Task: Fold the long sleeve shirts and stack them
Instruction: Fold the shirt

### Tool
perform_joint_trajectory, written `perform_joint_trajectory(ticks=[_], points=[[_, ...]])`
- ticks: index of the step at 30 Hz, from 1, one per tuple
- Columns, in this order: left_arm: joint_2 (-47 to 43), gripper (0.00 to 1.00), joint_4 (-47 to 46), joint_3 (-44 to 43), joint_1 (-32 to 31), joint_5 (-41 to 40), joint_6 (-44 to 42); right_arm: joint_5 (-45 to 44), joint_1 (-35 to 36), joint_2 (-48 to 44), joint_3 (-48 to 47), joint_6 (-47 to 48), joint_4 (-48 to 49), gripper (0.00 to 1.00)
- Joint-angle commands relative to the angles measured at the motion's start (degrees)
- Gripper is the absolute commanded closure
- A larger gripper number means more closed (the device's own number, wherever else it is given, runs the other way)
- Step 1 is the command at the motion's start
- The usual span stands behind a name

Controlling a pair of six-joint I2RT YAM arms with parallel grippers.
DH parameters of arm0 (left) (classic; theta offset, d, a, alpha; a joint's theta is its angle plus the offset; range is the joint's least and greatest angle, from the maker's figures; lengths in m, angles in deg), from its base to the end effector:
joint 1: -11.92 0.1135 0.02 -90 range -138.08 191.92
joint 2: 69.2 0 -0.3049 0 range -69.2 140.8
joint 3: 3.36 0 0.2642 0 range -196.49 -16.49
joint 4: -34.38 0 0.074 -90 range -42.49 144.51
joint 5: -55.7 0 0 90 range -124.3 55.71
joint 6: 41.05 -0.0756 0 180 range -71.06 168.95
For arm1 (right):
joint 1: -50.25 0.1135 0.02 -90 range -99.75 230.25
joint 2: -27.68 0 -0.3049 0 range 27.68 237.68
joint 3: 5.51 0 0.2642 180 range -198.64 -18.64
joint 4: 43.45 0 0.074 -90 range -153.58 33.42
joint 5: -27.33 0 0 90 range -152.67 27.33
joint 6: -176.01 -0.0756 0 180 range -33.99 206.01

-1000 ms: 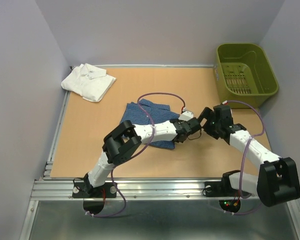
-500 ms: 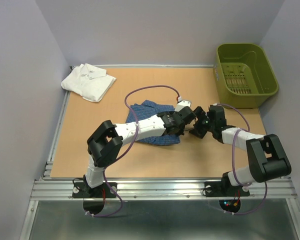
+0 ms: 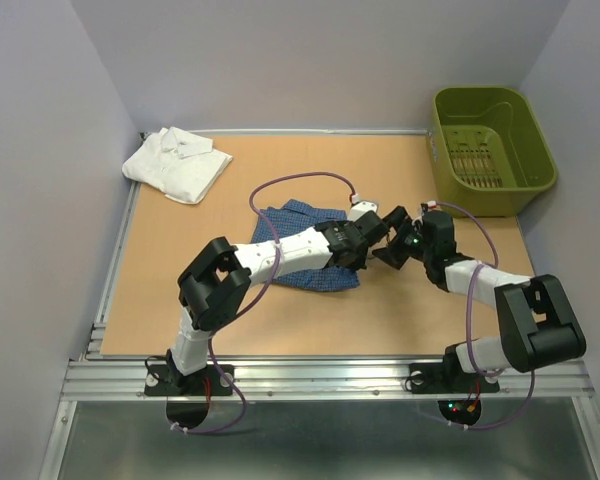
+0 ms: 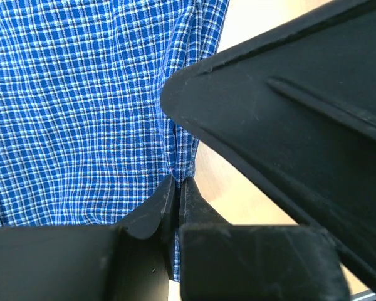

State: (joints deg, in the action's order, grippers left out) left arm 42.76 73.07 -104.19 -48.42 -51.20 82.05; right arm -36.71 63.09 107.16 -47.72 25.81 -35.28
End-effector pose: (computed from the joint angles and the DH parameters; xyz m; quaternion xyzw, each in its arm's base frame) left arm 0.2604 -0.4129 0.2335 0.1697 0.9147 -0.1527 0.3334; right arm 0.2838 0.0986 0.1842 0.2331 0.8150 0.4495 0.2816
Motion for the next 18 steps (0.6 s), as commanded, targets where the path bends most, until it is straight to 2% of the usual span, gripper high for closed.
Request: perform_joint_trajectory(ticks=[1, 11, 18], points=[[-1.0, 1.0, -1.0, 0.2, 0.2, 0.8, 0.4, 0.9, 1.0, 1.0, -0.4, 1.0, 1.9, 0.0], [-2.1, 0.99, -4.0, 1.7, 0.2, 2.3, -0.1, -1.2, 6.6, 11.2, -2.1, -1.3, 5.7, 0.04], [-2.1, 0.96, -6.4, 4.2, 0.2, 2.8, 0.6, -0.8, 10.6, 18.5, -6.7, -2.2, 7.9, 0.19]])
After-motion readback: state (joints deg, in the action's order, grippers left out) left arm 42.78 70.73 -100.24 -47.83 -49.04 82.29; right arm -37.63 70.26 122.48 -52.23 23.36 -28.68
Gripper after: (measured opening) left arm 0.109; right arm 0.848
